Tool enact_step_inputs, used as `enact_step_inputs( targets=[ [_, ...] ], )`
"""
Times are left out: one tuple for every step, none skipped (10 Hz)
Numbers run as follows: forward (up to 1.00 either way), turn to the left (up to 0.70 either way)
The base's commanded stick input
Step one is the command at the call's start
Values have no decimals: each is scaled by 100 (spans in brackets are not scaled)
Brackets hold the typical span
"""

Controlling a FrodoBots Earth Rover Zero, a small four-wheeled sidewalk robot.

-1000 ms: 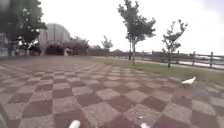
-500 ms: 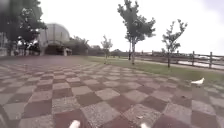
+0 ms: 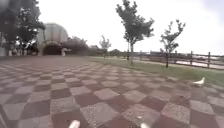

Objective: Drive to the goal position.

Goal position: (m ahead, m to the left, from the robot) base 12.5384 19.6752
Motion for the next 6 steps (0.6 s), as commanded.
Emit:
enact_step_inputs(
  targets=[
    [0,-45],
    [0,-45],
    [0,-45],
    [0,-45],
    [0,-45],
    [0,-45]
  ],
)
